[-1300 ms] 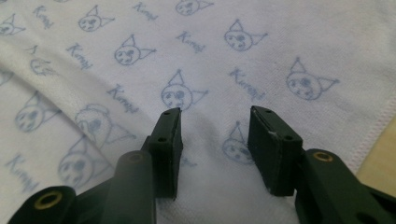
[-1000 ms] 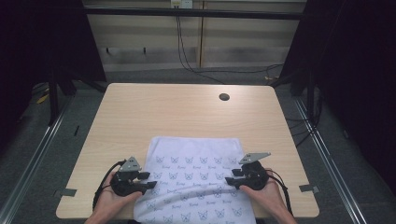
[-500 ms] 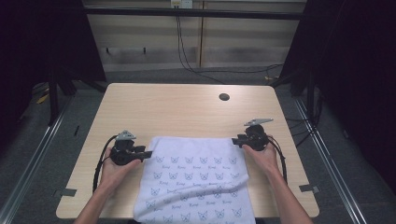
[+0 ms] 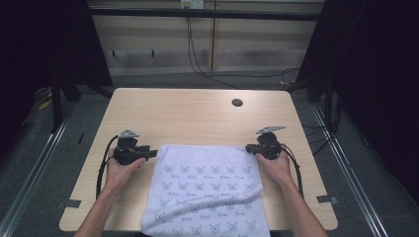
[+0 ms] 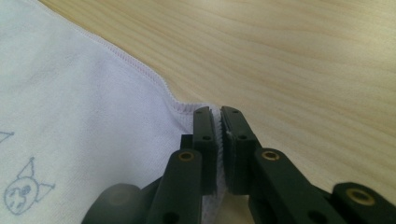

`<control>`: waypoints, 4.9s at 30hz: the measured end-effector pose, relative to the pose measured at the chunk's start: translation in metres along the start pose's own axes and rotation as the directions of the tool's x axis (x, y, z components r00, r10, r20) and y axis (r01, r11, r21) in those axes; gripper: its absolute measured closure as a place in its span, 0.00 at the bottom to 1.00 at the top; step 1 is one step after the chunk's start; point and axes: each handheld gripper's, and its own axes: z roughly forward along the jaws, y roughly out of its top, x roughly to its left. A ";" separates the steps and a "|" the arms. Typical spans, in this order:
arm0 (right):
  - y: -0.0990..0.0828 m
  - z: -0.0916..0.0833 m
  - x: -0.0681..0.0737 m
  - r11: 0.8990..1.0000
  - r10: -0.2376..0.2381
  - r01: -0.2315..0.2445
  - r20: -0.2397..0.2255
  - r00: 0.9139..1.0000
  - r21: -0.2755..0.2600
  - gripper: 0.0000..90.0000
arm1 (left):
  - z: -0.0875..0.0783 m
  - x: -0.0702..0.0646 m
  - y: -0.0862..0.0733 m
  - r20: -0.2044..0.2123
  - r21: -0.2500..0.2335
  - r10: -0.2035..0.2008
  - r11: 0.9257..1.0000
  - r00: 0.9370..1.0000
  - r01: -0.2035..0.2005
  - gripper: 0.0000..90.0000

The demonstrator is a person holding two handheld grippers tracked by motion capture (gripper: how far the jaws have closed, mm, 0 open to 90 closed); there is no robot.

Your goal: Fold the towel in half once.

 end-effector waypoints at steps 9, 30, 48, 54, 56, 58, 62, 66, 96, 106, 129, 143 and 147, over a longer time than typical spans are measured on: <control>0.000 0.000 0.001 1.000 -0.001 0.001 0.000 1.000 0.001 0.95 | 0.022 -0.001 0.007 0.011 0.021 0.004 1.000 1.000 -0.005 0.57; -0.004 -0.002 -0.002 0.998 0.054 -0.056 -0.074 0.996 -0.027 0.96 | 0.030 -0.016 0.015 0.044 0.001 0.020 1.000 0.999 -0.020 0.97; 0.089 -0.089 -0.001 0.948 0.000 -0.025 -0.079 0.997 -0.317 0.96 | -0.053 -0.023 0.113 0.027 -0.252 0.114 0.962 0.993 -0.104 0.97; 0.132 -0.126 -0.011 0.910 0.011 -0.048 -0.090 0.996 -0.413 0.96 | -0.079 -0.026 0.159 -0.002 -0.312 0.143 0.940 0.990 -0.137 0.97; 0.147 -0.135 -0.013 0.908 -0.004 -0.018 -0.051 0.999 -0.420 0.96 | -0.084 -0.029 0.174 -0.015 -0.328 0.151 0.933 0.988 -0.148 0.97; 0.161 -0.142 -0.013 0.905 -0.002 -0.013 -0.035 0.999 -0.424 0.96 | -0.089 -0.033 0.189 -0.044 -0.330 0.167 0.928 0.985 -0.172 0.97; 0.187 -0.157 -0.019 0.898 0.013 -0.016 -0.011 1.000 -0.440 0.96 | -0.098 -0.039 0.217 -0.064 -0.360 0.172 0.915 0.983 -0.184 0.97; 0.202 -0.164 -0.025 0.898 0.042 -0.027 0.024 0.999 -0.439 0.96 | -0.100 -0.050 0.233 -0.073 -0.364 0.193 0.908 0.979 -0.206 0.97; 0.174 -0.201 0.006 0.863 -0.081 -0.009 -0.155 0.985 -0.506 0.96 | -0.145 -0.051 0.183 -0.037 -0.393 0.256 0.885 0.966 -0.250 0.96; 0.057 -0.177 0.042 0.922 -0.067 -0.005 -0.173 0.983 -0.387 0.96 | -0.140 -0.071 0.072 0.039 -0.357 0.263 0.905 0.964 -0.232 0.96; -0.081 -0.092 0.097 0.997 0.004 0.014 -0.246 0.969 0.070 0.96 | -0.071 -0.085 -0.078 0.173 0.070 0.182 0.978 0.968 -0.197 0.94; -0.073 -0.072 0.082 0.991 0.044 -0.024 -0.153 0.987 0.130 0.97 | -0.042 -0.084 -0.065 0.092 0.110 0.216 0.968 0.972 -0.225 0.94; -0.055 -0.060 0.068 0.990 0.034 -0.024 -0.076 0.997 0.136 0.97 | -0.026 -0.077 -0.049 0.062 0.107 0.193 0.974 0.979 -0.199 0.94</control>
